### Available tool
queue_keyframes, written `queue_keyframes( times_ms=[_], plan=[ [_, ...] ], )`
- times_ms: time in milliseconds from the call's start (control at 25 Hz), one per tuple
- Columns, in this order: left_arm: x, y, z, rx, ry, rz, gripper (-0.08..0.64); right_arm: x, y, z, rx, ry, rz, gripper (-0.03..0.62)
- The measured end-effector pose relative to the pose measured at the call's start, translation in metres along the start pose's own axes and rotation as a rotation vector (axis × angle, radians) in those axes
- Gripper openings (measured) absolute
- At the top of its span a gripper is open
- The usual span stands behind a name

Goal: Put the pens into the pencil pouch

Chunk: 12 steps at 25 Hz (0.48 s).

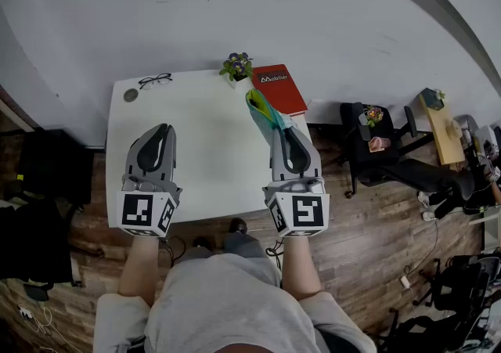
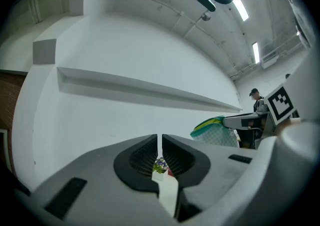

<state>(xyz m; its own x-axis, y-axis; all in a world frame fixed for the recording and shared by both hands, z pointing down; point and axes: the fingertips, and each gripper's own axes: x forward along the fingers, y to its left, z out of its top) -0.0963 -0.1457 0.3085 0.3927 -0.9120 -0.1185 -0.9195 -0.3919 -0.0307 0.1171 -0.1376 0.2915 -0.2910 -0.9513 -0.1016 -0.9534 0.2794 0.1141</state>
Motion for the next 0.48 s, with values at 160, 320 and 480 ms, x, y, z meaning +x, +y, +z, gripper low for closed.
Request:
queue_keyframes(
  times_ms=[160,320,480],
  plan=[
    [-0.004,0.000,0.001,-0.011,-0.004,-0.007,0.048,-0.007,0.003,0.002,-0.001,-0.005,-0.011,0.067],
    [-0.008,-0.002,0.003,-0.008,-0.005,-0.016,0.049,-0.013,0.004,0.005,-0.003,-0.010,-0.021,0.067],
    [-0.013,-0.004,0.005,-0.005,-0.007,-0.021,0.048,-0.018,0.007,0.008,-0.010,-0.015,-0.022,0.067]
  ],
)
